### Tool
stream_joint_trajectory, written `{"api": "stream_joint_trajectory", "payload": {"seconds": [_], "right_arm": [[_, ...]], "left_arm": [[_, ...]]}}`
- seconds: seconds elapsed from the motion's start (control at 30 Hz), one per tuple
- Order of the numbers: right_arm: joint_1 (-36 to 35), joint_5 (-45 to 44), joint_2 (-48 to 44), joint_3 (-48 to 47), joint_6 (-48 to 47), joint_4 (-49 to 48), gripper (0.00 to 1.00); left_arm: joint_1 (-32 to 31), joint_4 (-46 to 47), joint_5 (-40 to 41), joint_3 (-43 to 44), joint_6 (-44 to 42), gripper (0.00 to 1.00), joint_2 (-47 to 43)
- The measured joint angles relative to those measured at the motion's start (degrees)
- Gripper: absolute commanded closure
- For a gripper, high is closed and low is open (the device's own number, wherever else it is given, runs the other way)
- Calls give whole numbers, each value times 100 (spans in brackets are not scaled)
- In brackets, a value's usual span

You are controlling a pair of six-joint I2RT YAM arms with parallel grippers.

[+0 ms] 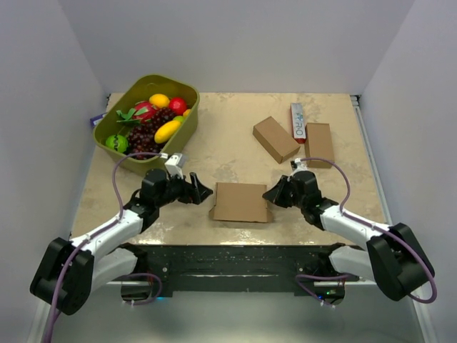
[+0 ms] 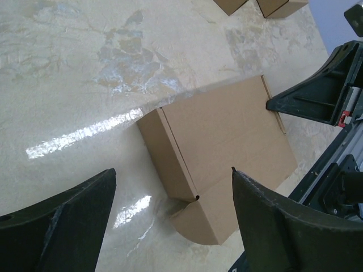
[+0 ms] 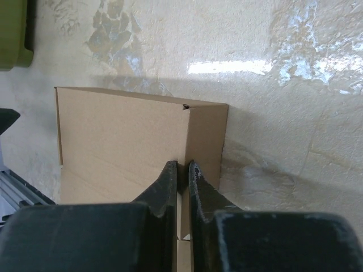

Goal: Fold the paper box

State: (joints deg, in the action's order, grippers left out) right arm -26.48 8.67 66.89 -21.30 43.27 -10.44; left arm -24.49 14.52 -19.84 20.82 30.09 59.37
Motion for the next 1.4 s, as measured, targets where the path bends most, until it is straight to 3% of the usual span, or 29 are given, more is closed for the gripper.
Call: {"api": "stream_joint_trajectory", "payload": {"seconds": [0.53,1.03,1.4], "right_arm": [[407,280,-396,398,251,-190,100],[800,782,-393,645,367,-549,100],[892,907,-420,678,361,-557,100]], "left_arm": [[2,1082,-389,-555,483,13,247],[-9,2614,-835,-763,1257,13,1241],[-361,3477,-872,-761,1650,16,2238]]}}
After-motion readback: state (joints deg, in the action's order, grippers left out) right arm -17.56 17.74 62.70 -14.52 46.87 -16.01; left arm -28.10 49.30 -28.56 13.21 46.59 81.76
